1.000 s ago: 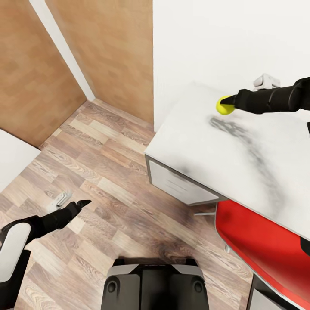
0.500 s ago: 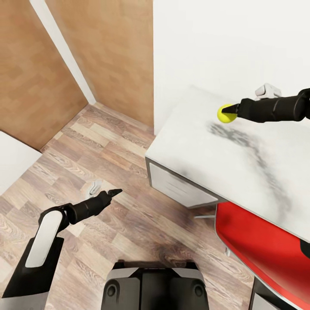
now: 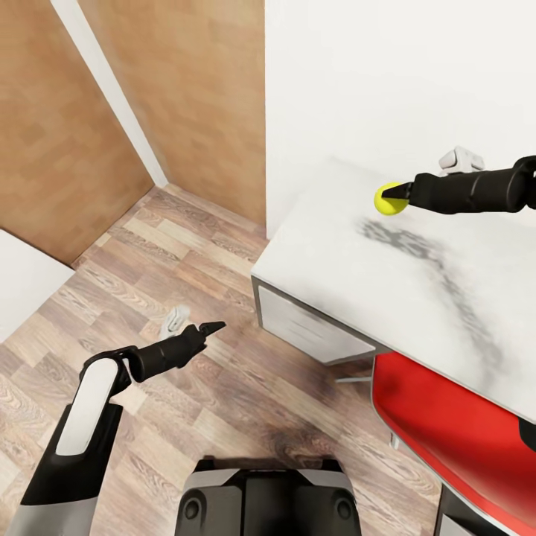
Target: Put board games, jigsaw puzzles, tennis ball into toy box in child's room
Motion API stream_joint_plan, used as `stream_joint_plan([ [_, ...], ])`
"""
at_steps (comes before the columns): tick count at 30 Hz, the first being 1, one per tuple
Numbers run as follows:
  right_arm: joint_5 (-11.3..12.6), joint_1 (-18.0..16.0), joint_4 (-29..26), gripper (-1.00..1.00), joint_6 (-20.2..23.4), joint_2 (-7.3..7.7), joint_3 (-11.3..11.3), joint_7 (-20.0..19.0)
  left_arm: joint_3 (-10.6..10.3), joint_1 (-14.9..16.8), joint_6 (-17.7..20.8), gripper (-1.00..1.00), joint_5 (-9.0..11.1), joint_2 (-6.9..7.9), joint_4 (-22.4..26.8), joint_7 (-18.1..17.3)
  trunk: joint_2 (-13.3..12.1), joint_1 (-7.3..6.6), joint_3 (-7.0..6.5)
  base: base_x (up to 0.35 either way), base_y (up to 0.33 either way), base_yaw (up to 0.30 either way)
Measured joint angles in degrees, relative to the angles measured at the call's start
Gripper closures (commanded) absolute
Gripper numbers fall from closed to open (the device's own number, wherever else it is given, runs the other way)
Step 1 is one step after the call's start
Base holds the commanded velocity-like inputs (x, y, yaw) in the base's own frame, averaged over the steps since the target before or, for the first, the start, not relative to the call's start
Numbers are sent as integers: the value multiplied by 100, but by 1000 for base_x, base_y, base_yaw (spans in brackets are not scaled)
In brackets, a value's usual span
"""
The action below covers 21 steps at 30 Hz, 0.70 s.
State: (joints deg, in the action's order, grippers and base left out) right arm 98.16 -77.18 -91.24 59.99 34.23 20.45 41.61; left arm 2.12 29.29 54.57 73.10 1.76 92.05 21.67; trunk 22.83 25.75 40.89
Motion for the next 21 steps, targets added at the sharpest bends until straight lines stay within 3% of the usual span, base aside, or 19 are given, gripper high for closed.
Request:
stream_joint_plan([
  [6,-4,6,-7,100,0,1,7,0,9,5,48,-100,215,12,0,-1,0,0,-56,0,0,0],
  [17,-4,3,-92,100,0,39,-10,0,8,11,81,-100,416,11,0,-35,0,0,-158,0,0,0],
  [21,-3,1,-103,100,0,93,-32,0,5,14,148,-100,780,21,1,-258,0,0,-195,0,0,0],
])
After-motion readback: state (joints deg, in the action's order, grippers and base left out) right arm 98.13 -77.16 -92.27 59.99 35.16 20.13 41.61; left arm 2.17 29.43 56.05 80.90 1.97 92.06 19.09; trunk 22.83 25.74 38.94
